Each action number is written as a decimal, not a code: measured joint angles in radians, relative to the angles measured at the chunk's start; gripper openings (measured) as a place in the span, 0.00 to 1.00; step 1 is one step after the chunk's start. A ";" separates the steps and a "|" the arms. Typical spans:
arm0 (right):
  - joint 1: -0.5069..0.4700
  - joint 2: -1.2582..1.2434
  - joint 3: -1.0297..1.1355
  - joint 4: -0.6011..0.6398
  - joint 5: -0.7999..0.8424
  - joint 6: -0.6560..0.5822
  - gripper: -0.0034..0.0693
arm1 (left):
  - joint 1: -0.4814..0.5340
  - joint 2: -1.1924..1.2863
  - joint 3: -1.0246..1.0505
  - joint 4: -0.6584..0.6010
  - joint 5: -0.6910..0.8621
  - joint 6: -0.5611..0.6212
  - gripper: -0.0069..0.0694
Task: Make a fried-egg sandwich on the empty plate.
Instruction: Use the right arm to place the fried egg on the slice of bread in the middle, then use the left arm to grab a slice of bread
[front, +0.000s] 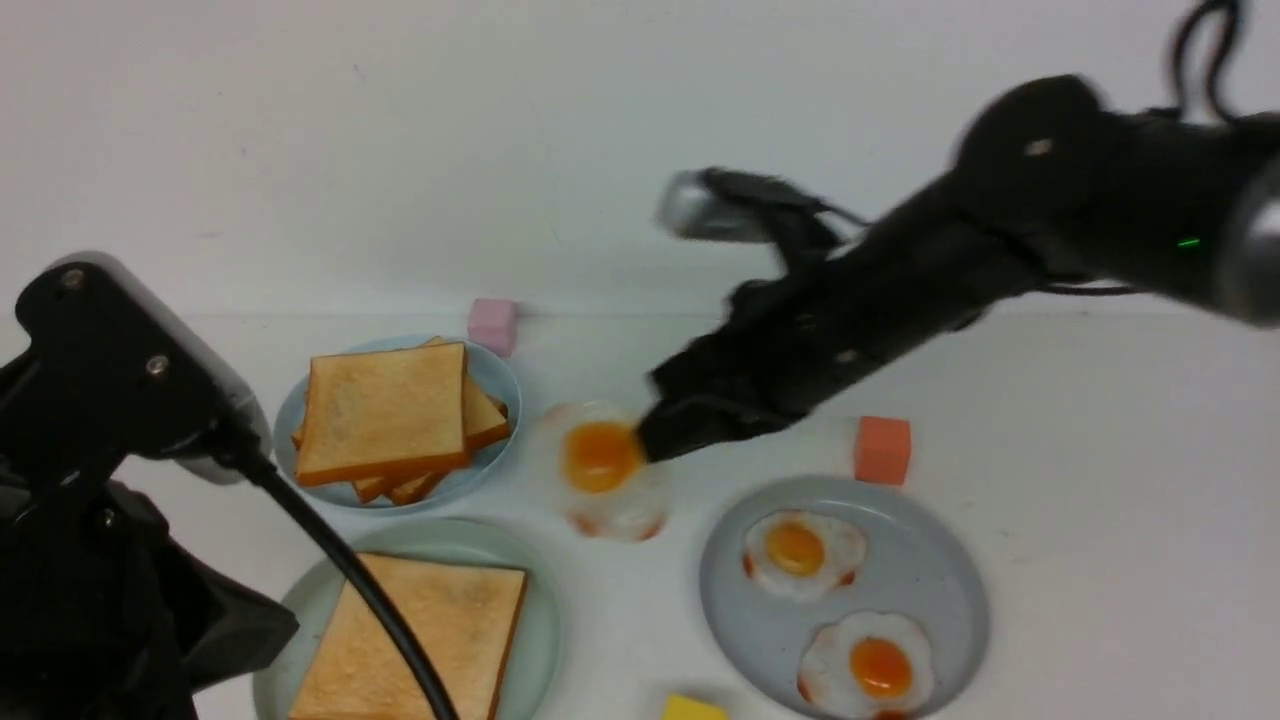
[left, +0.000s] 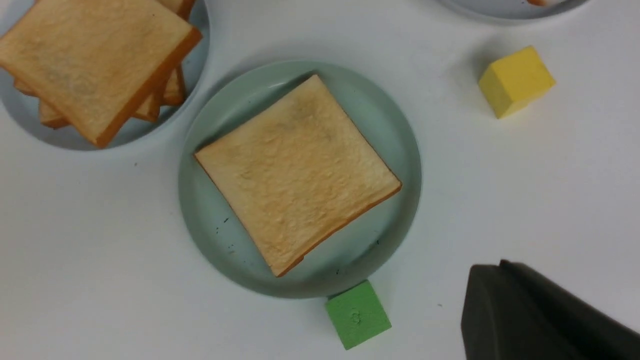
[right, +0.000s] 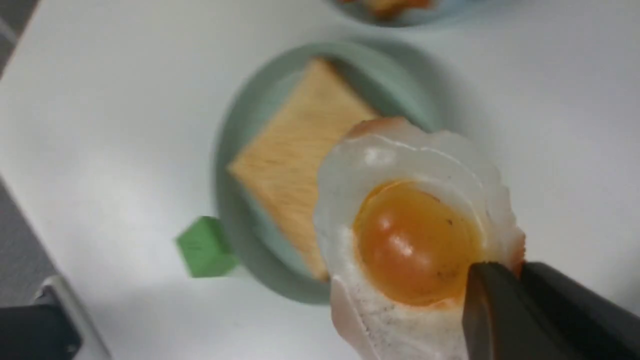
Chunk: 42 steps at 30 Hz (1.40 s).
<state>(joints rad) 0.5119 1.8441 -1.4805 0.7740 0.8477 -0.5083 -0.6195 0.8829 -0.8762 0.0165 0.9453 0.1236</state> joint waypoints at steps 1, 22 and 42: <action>0.034 0.034 -0.019 0.008 -0.013 0.001 0.13 | 0.000 0.000 0.000 0.001 0.000 0.000 0.07; 0.133 0.319 -0.101 0.187 -0.122 -0.018 0.42 | 0.000 0.000 0.000 0.015 0.038 -0.001 0.09; -0.012 -0.375 -0.093 -0.429 0.186 0.330 0.62 | 0.026 0.165 0.000 0.268 -0.079 -0.197 0.07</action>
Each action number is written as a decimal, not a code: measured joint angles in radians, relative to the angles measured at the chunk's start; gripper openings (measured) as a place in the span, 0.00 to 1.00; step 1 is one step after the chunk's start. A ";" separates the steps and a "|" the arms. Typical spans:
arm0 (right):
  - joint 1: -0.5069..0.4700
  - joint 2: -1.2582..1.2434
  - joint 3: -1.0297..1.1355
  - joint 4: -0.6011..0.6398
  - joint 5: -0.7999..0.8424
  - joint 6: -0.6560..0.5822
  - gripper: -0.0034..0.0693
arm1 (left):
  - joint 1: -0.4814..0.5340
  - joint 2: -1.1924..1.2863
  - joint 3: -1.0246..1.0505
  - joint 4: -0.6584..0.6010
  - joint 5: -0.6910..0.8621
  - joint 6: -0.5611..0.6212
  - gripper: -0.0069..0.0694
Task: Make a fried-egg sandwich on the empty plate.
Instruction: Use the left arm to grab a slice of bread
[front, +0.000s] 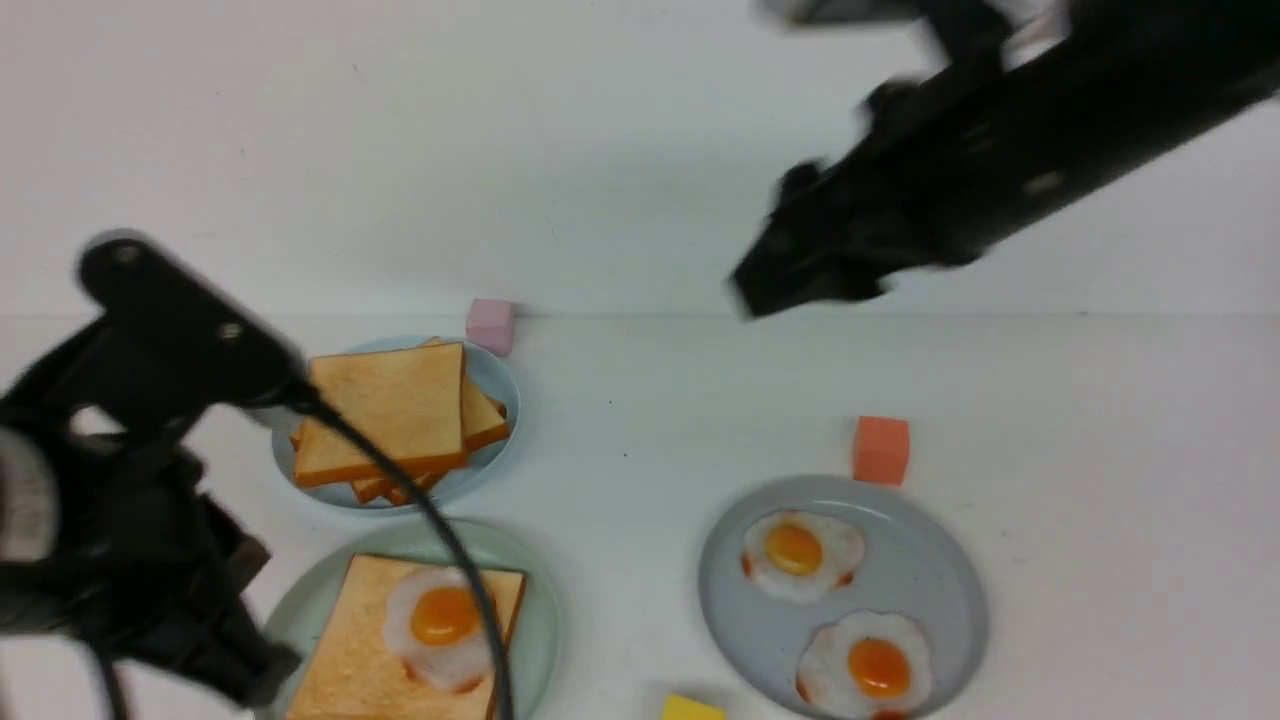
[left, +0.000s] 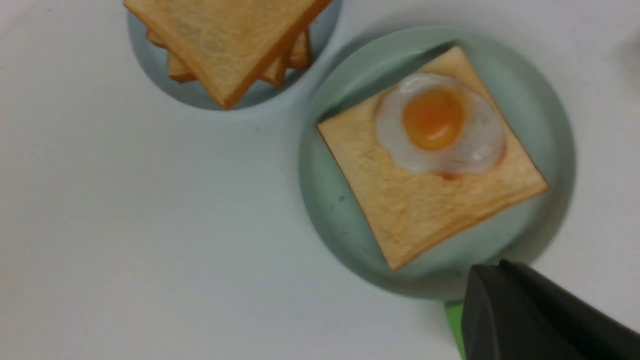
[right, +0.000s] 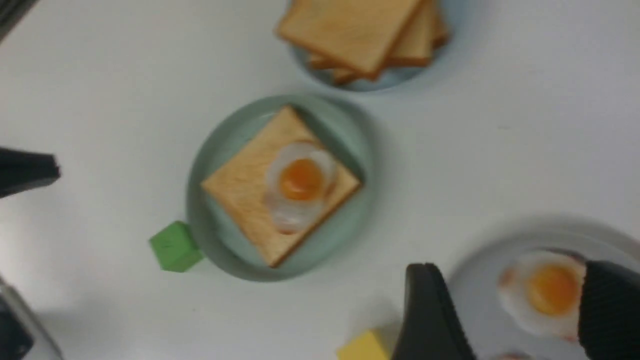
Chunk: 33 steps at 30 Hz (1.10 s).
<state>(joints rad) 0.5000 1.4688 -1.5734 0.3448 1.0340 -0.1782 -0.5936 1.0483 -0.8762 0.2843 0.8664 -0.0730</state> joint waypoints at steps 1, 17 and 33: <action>0.000 -0.042 0.012 -0.021 0.007 0.028 0.62 | 0.026 0.026 -0.001 -0.008 -0.024 -0.004 0.07; 0.000 -0.381 0.584 -0.018 -0.075 0.028 0.62 | 0.723 0.390 -0.158 -0.919 -0.138 0.382 0.07; 0.000 -0.413 0.712 0.215 -0.096 -0.111 0.62 | 0.830 0.867 -0.427 -1.035 -0.045 0.466 0.55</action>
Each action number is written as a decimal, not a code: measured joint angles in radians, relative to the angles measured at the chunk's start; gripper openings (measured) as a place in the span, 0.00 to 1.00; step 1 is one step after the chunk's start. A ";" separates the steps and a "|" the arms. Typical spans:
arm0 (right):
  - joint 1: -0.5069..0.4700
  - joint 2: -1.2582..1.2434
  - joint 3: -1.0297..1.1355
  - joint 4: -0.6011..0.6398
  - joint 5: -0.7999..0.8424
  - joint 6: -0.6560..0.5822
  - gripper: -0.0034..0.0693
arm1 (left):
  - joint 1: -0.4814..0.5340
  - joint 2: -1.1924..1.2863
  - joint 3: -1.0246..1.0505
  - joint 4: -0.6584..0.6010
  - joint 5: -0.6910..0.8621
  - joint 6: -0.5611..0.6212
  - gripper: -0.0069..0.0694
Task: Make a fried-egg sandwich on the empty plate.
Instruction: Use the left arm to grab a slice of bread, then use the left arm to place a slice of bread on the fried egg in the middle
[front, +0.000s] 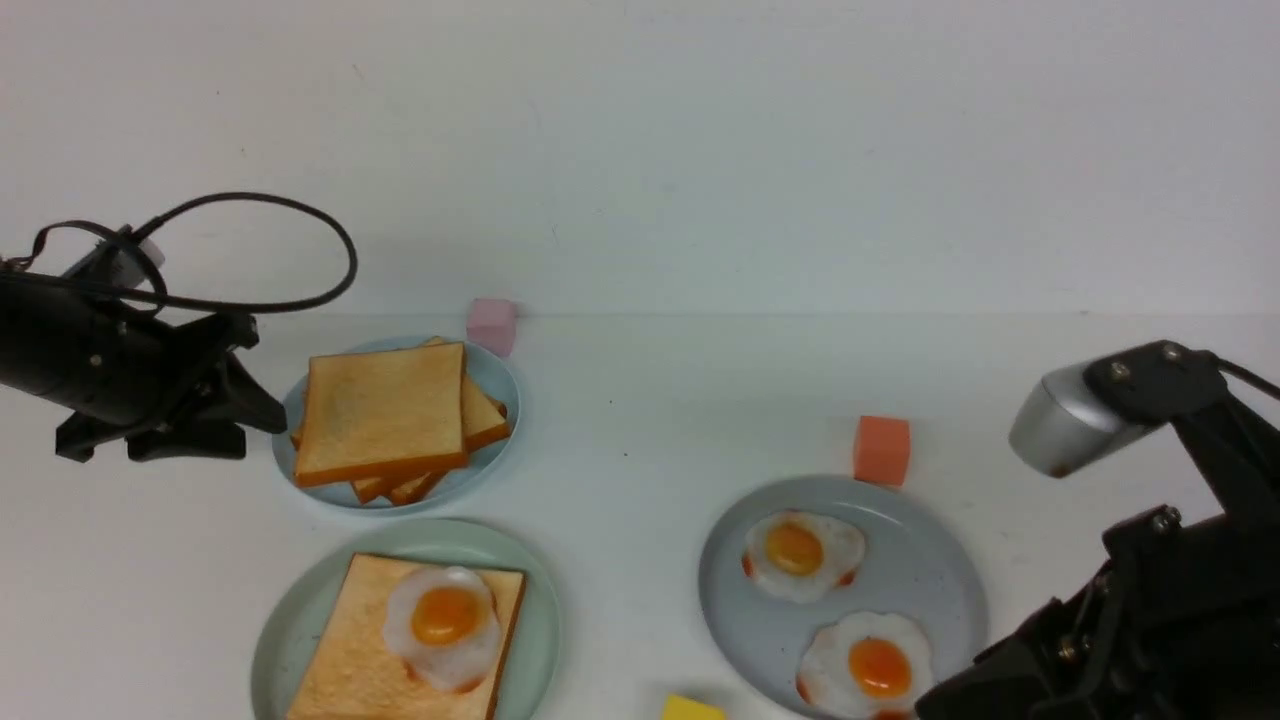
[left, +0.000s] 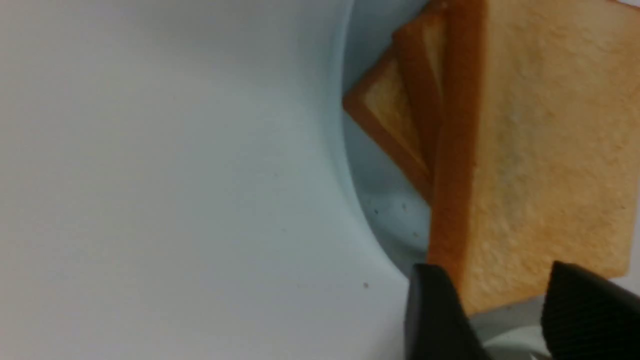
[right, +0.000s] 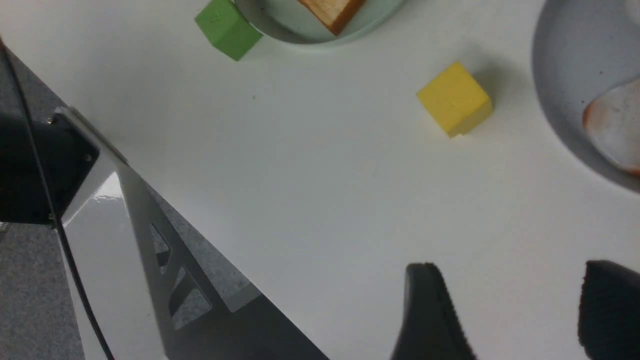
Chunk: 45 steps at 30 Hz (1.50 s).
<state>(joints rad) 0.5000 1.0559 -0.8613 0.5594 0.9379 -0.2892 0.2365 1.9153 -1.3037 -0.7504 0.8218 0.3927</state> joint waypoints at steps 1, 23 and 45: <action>0.000 0.000 0.000 0.004 0.000 -0.001 0.62 | 0.000 0.017 -0.005 -0.015 0.001 0.027 0.59; 0.000 0.000 0.000 0.036 0.027 -0.001 0.62 | 0.010 0.133 -0.014 -0.189 0.088 0.299 0.28; 0.000 0.000 0.000 0.029 0.016 -0.114 0.62 | 0.022 -0.261 0.592 -0.307 0.158 0.670 0.24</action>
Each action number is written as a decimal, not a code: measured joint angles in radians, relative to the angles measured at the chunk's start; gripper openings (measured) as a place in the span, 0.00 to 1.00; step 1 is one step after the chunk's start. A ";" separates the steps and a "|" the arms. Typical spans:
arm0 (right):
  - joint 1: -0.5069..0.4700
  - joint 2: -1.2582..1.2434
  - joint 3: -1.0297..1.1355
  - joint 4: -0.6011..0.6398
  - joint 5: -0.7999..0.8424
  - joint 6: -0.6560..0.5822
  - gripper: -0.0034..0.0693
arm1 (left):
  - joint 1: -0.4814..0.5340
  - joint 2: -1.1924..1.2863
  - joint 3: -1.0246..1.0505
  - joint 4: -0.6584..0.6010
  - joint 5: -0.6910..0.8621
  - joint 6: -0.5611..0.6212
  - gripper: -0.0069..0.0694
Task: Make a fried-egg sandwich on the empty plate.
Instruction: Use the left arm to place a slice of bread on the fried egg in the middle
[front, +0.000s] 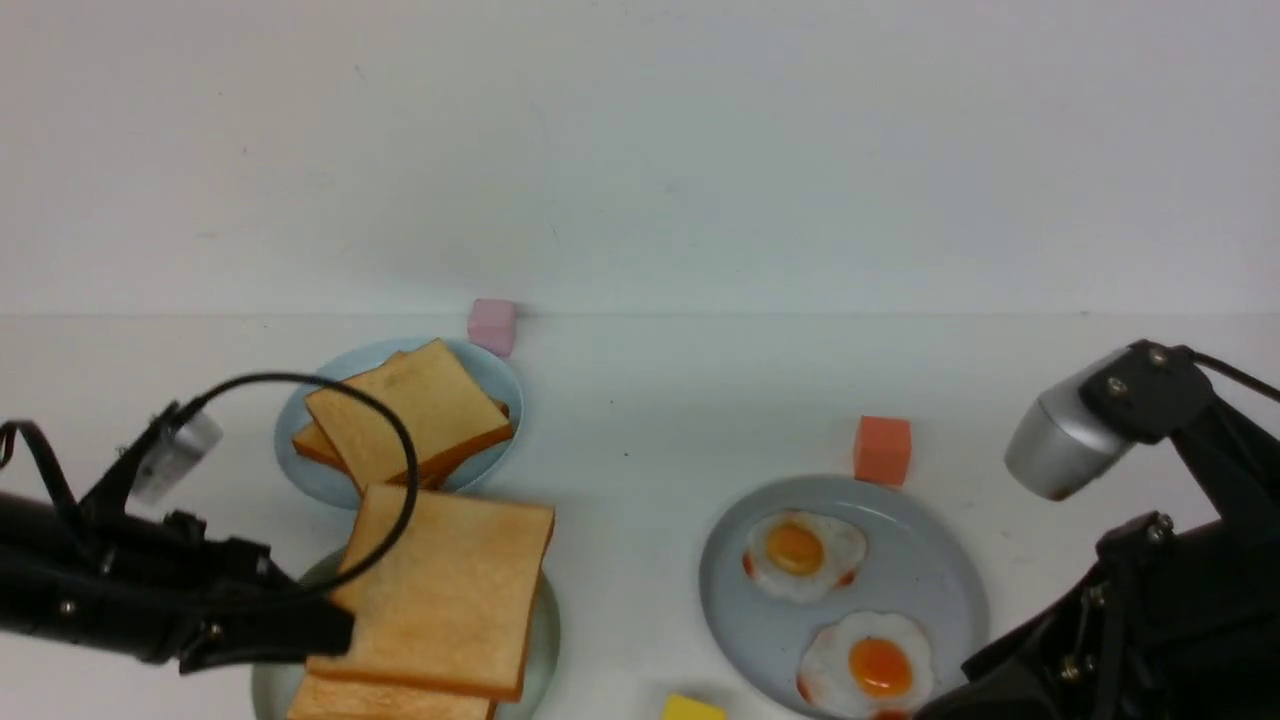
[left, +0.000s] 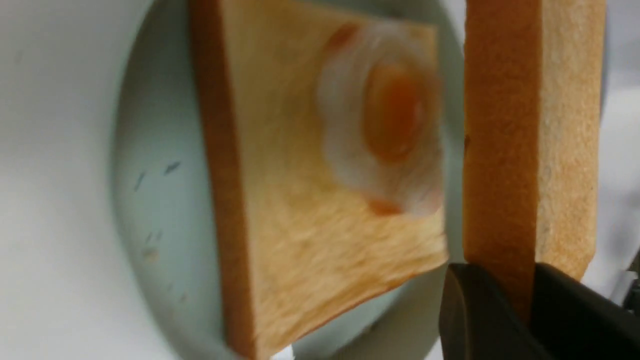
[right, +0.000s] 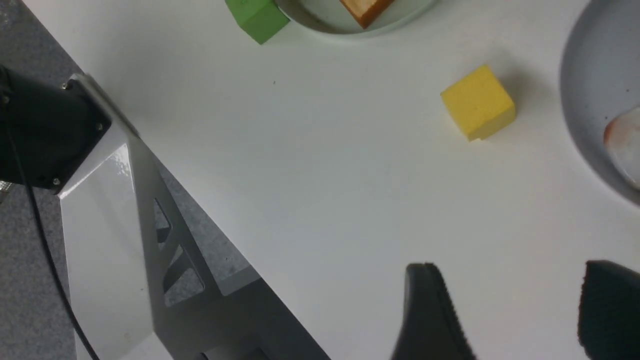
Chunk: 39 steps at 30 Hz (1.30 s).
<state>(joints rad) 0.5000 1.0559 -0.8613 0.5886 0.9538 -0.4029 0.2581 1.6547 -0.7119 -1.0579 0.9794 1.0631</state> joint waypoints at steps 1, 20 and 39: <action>0.000 0.000 0.000 0.000 0.000 -0.001 0.62 | 0.000 0.000 0.006 0.015 -0.010 0.000 0.24; 0.000 0.000 0.000 0.023 -0.001 -0.011 0.62 | 0.000 -0.001 0.007 0.043 -0.138 -0.051 0.24; 0.000 0.000 0.000 0.022 0.009 -0.015 0.61 | 0.000 -0.034 -0.104 0.330 -0.062 -0.431 0.91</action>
<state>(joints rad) 0.5000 1.0559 -0.8613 0.6105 0.9632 -0.4183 0.2581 1.6207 -0.8157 -0.7274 0.9177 0.6324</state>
